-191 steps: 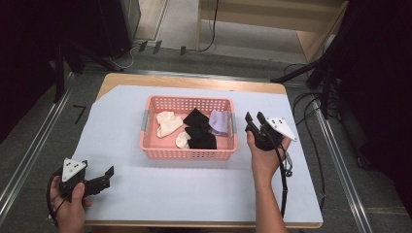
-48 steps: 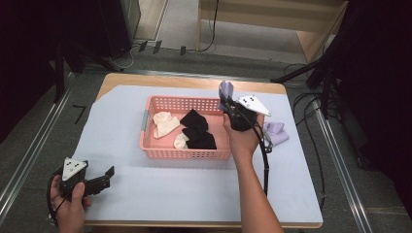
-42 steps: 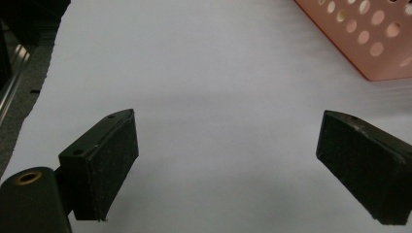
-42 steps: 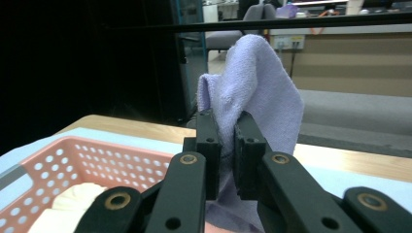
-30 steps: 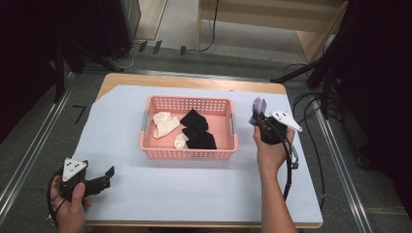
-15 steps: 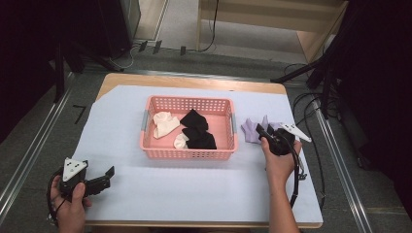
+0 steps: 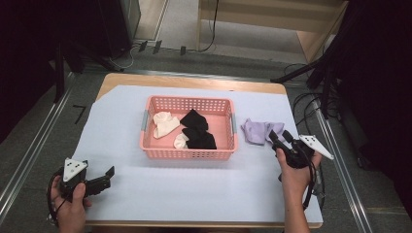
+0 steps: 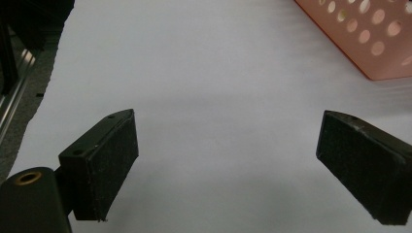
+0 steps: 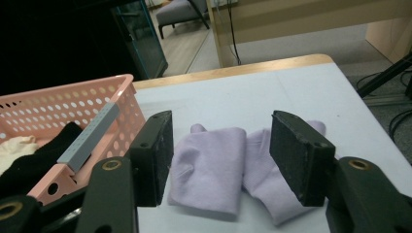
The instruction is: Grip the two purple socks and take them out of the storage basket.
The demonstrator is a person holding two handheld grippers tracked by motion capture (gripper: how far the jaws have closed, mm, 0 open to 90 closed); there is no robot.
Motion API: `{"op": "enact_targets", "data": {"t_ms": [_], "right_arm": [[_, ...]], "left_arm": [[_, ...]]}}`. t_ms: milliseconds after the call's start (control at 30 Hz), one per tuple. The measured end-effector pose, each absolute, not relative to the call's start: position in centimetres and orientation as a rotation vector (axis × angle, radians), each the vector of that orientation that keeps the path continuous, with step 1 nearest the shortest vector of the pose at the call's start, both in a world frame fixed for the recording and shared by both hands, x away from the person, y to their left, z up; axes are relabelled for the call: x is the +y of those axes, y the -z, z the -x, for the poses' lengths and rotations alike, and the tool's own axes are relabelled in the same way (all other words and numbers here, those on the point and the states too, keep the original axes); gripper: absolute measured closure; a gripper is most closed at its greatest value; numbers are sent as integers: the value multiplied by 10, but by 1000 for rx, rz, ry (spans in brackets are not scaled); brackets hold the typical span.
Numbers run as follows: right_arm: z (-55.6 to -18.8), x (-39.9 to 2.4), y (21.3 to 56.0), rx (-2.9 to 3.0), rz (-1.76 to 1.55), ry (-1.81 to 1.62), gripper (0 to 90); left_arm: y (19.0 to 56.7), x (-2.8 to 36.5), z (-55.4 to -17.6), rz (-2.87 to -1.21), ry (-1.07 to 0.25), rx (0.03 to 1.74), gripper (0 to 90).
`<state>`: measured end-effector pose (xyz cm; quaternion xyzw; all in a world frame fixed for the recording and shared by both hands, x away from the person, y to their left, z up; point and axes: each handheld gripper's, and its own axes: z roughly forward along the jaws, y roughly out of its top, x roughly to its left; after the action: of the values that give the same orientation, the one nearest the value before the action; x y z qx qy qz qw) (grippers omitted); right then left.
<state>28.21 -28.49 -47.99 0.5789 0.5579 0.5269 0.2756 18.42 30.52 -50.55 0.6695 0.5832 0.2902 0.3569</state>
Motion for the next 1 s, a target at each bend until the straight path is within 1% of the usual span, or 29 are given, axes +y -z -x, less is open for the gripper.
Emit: {"op": "enact_targets", "data": {"t_ms": [200,300,400,600,733,1000], "right_arm": [[-267,-295,483,1465,-1539,-1428,405],[-259,-299,484,1464,-1514,-1428,360],[-253,-302,485,1471,-1507,-1434,291],[-240,-310,487,1508,-1477,-1428,213],[-231,-318,488,1511,-1485,-1429,186],[-214,-336,498,1504,-1514,-1388,177]], "left_arm": [[506,305,-184,-1724,-752,1505,89],[505,305,-184,-1723,-752,1505,89],[506,305,-184,-1725,-754,1506,89],[505,305,-184,-1732,-756,1502,89],[506,304,-184,-1733,-767,1501,88],[506,304,-183,-1729,-772,1498,89]]}}
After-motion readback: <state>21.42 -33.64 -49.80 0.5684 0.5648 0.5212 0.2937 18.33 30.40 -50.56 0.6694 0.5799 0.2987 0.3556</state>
